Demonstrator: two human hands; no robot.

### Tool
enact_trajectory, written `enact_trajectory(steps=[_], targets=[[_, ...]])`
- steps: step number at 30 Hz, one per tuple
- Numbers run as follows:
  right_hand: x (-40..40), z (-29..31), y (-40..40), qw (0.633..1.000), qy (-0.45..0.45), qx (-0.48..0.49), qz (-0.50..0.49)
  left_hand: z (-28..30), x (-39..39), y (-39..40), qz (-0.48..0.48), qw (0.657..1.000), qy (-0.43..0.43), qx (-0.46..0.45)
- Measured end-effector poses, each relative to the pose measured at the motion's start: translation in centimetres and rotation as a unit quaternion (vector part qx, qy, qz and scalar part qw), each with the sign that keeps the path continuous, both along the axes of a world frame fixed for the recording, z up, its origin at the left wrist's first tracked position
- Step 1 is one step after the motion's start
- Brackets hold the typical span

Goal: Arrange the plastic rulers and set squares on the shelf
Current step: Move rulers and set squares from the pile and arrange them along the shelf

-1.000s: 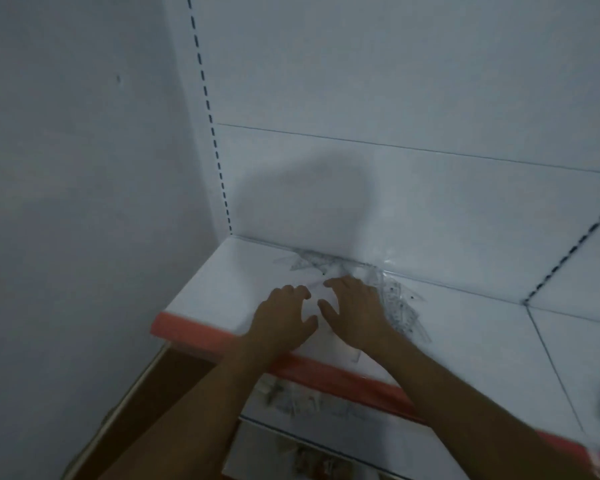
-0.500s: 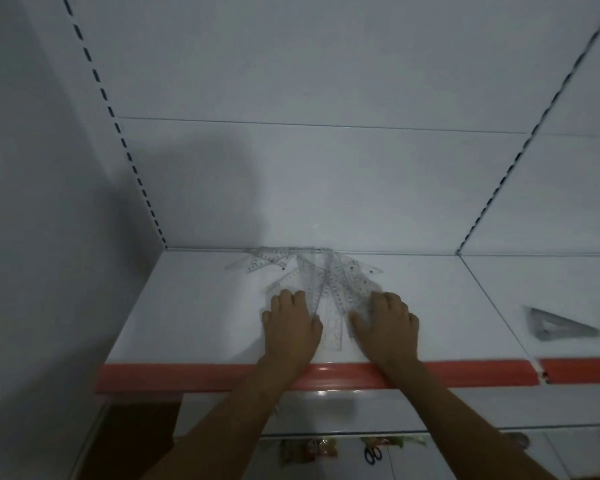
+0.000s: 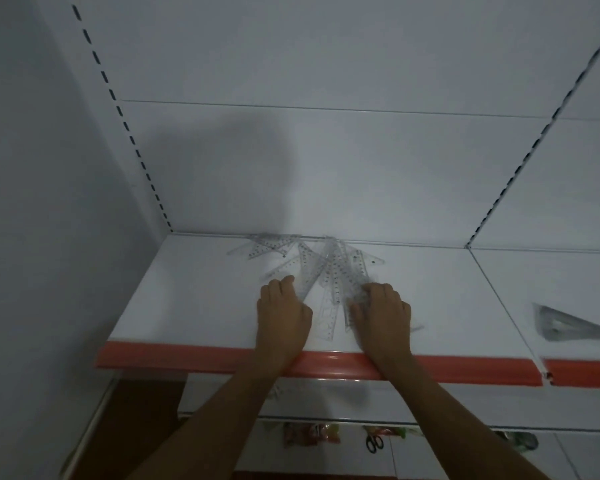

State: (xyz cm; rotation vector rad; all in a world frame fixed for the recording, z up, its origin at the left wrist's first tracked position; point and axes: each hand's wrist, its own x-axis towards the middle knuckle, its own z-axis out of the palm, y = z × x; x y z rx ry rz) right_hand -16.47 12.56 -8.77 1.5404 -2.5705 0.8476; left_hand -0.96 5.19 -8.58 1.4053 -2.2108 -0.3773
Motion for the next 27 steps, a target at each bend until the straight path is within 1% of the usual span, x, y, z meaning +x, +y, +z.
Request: enact_trajectory(steps=[5, 10, 14, 17, 19, 22, 27], targets=[[0.0, 0.2, 0.1, 0.999, -0.032, -0.027, 0.009, 0.3, 0.0, 0.0, 0.019, 0.997, 0.072, 0.007], [0.0, 0.4, 0.0, 0.998, -0.039, -0.057, 0.003, 0.2, -0.1, 0.2, 0.017, 0.998, 0.061, -0.008], [0.1, 0.8, 0.3, 0.991, -0.079, -0.108, 0.004, 0.2, -0.1, 0.3, 0.022, 0.997, 0.069, 0.001], [0.3, 0.6, 0.6, 0.983, -0.114, -0.140, 0.010, 0.1, 0.0, 0.4, 0.013, 0.997, 0.072, -0.010], [0.4, 0.6, 0.8, 0.981, -0.132, -0.142, 0.001, 0.2, 0.0, 0.4, 0.016, 0.996, 0.084, -0.004], [0.5, 0.5, 0.9, 0.981, -0.123, -0.147, 0.003, 0.6, 0.0, 0.6, 0.030, 0.995, 0.091, 0.005], [0.6, 0.5, 1.3, 0.986, -0.129, -0.109, 0.017, 1.1, -0.3, 1.3, 0.012, 0.994, 0.106, -0.019]])
